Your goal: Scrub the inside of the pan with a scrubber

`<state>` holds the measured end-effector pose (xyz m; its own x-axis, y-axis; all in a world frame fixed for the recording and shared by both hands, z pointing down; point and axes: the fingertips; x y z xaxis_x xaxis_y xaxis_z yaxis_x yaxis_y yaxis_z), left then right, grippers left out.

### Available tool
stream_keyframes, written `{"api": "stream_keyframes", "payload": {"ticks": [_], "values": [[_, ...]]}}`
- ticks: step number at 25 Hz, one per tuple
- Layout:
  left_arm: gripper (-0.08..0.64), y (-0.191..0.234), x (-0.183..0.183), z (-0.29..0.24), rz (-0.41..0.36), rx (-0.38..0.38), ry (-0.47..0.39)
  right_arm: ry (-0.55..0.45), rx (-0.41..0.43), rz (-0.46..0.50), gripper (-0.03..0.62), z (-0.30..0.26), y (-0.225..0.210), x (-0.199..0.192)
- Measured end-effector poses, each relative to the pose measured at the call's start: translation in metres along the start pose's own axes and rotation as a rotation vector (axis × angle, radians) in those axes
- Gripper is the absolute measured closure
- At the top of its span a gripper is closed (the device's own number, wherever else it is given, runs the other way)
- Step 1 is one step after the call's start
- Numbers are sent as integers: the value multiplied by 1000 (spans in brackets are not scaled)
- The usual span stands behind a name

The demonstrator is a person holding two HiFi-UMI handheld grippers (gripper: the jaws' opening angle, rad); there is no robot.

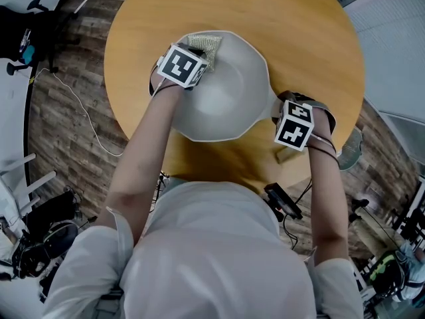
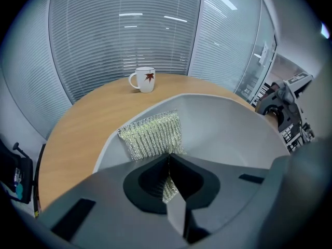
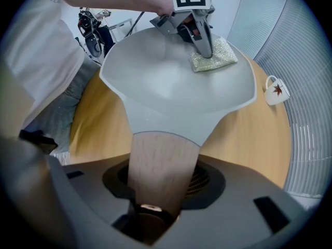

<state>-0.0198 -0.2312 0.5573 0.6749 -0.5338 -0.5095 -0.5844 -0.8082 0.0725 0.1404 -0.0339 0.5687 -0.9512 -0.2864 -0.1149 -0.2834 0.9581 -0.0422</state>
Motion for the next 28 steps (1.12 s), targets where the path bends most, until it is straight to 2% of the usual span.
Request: {"api": "stream_keyframes", "payload": {"ticks": [13,22,28], "values": [[543,4,-14,6,28,8,114,-8,-4,1,400,0,-2,3],[543,5,-13,14,-5,18,126,-10,-3,7,400,1,-3,5],[543,0,-14,30,-66,11,138,-6,-5,11,400,0,-2,5]]}}
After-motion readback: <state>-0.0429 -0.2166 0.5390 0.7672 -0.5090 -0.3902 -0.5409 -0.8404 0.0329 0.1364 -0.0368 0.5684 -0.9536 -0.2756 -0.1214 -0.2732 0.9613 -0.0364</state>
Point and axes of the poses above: the fingertips, and each gripper's own axes: z backward along the fingers, y to its left, x out of its top
